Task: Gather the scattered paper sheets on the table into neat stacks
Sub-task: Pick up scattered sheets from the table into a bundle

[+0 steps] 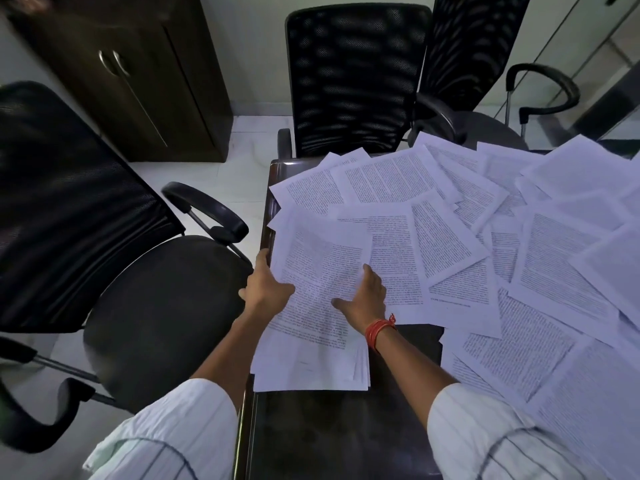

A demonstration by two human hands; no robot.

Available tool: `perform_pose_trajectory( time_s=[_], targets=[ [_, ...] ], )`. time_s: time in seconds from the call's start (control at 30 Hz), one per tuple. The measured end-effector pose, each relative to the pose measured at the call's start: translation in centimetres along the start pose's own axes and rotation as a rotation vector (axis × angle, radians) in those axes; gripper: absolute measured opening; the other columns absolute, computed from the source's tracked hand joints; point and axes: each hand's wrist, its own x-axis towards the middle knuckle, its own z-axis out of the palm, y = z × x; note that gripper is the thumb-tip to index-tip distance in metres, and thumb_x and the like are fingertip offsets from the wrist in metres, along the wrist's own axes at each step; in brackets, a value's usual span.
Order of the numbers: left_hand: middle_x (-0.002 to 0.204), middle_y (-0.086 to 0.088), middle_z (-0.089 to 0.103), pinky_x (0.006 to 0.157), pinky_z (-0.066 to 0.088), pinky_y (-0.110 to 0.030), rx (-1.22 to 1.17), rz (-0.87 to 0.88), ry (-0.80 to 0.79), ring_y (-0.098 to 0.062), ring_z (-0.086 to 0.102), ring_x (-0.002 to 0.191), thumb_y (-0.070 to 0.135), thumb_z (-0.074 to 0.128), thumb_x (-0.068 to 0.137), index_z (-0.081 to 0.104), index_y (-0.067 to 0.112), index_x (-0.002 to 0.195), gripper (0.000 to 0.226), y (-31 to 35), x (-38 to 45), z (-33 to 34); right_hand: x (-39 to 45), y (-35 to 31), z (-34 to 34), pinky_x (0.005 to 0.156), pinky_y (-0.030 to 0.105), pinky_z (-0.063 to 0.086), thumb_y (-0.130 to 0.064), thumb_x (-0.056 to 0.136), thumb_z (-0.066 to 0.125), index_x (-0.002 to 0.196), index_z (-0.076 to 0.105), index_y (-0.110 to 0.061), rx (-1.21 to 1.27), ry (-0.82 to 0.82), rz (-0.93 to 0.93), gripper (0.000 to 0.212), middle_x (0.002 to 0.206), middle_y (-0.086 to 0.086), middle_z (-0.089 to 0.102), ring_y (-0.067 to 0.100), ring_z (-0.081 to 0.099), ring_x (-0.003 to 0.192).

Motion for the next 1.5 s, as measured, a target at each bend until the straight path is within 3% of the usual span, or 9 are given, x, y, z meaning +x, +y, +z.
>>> perform_pose_trajectory(
  time_s=[0.07, 0.2, 0.37, 0.47, 0.67, 0.9, 1.2, 1.37, 1.5],
  targets=[
    [0.103, -0.006, 0.065, 0.086, 0.057, -0.046, -0.098, 0.066, -0.093, -0.032, 0.066, 0.095, 0.005, 0.077, 0.076, 0.057, 0.014, 0.121, 0.050, 0.9, -0.9, -0.7, -0.2, -0.1, -1.0, 0.115, 0.052, 0.027, -0.029, 0.072, 0.086, 0.153, 0.017, -0.014, 0.205, 0.002, 0.033, 0.107, 0.156, 0.011, 0.027, 0.033, 0.024, 0.143],
    [0.088, -0.010, 0.073, 0.073, 0.058, -0.040, -0.373, 0.228, -0.195, -0.033, 0.070, 0.084, -0.008, 0.074, 0.076, 0.069, 0.007, 0.083, 0.017, 2.8, -3.9, -2.5, -1.6, -0.5, -4.6, 0.101, 0.048, 0.050, -0.027, 0.062, 0.092, 0.138, 0.039, -0.016, 0.765, 0.049, 0.060, 0.094, 0.134, 0.008, 0.055, 0.028, 0.056, 0.122],
    [0.099, -0.010, 0.077, 0.080, 0.060, -0.038, -0.729, 0.378, -0.315, -0.030, 0.073, 0.091, 0.014, 0.079, 0.056, 0.071, -0.001, 0.102, 0.049, 3.3, -7.3, -4.4, -6.0, -1.7, -10.2, 0.089, 0.038, 0.058, -0.019, 0.082, 0.076, 0.117, 0.060, -0.014, 0.711, 0.167, -0.140, 0.038, 0.107, -0.003, 0.069, 0.010, 0.067, 0.095],
    [0.099, -0.008, 0.077, 0.080, 0.058, -0.040, -0.750, 0.456, -0.290, -0.029, 0.073, 0.092, 0.015, 0.079, 0.056, 0.069, -0.001, 0.104, 0.052, 3.9, -9.9, -4.3, -9.8, -3.0, -12.9, 0.065, 0.011, 0.054, -0.020, 0.071, 0.071, 0.103, 0.062, -0.013, 0.710, 0.268, -0.283, 0.034, 0.092, -0.008, 0.066, -0.007, 0.065, 0.080],
    [0.095, -0.003, 0.073, 0.077, 0.059, -0.036, -0.728, 0.607, -0.200, -0.024, 0.070, 0.093, 0.010, 0.078, 0.058, 0.076, 0.027, 0.097, 0.043, 3.0, -15.7, -1.9, -15.3, 0.3, -14.9, 0.056, 0.007, 0.045, -0.024, 0.059, 0.071, 0.087, 0.061, -0.002, 0.754, 0.321, -0.417, 0.037, 0.065, -0.023, 0.063, -0.007, 0.061, 0.065],
    [0.078, 0.013, 0.076, 0.069, 0.056, -0.024, -0.577, 0.535, -0.050, -0.003, 0.070, 0.073, 0.001, 0.075, 0.062, 0.080, 0.037, 0.081, 0.040, 0.3, -20.1, 2.2, -16.1, 6.7, -14.6, 0.074, 0.024, 0.052, -0.009, 0.074, 0.075, 0.095, 0.069, -0.027, 0.532, 0.065, -0.356, 0.029, 0.082, -0.023, 0.069, -0.002, 0.067, 0.081],
    [0.064, 0.017, 0.071, 0.061, 0.054, -0.019, -0.628, 0.476, 0.065, 0.002, 0.065, 0.063, 0.000, 0.069, 0.058, 0.077, 0.033, 0.067, 0.035, 0.1, -23.8, 3.1, -17.4, 7.5, -15.7, 0.072, 0.014, 0.054, -0.003, 0.078, 0.076, 0.099, 0.059, -0.035, 0.561, 0.050, -0.396, 0.042, 0.092, -0.013, 0.066, -0.003, 0.065, 0.087],
    [0.082, 0.006, 0.072, 0.073, 0.057, -0.039, -0.579, 0.369, -0.083, -0.020, 0.066, 0.086, 0.019, 0.078, 0.049, 0.076, 0.032, 0.086, 0.040, -3.6, -23.0, 4.1, -17.3, 8.9, -13.4, 0.078, 0.030, 0.057, -0.004, 0.079, 0.074, 0.113, 0.061, -0.017, 0.376, -0.081, -0.317, 0.040, 0.098, 0.001, 0.066, 0.018, 0.065, 0.095],
    [0.090, 0.001, 0.070, 0.072, 0.059, -0.034, -0.597, 0.316, -0.011, -0.014, 0.067, 0.088, 0.003, 0.071, 0.060, 0.067, 0.025, 0.098, 0.043, -4.2, -22.5, 4.1, -17.3, 8.0, -12.9, 0.066, 0.014, 0.051, -0.002, 0.084, 0.069, 0.104, 0.062, -0.015, 0.458, -0.087, -0.236, 0.026, 0.089, -0.005, 0.066, 0.007, 0.063, 0.085]
  ],
)
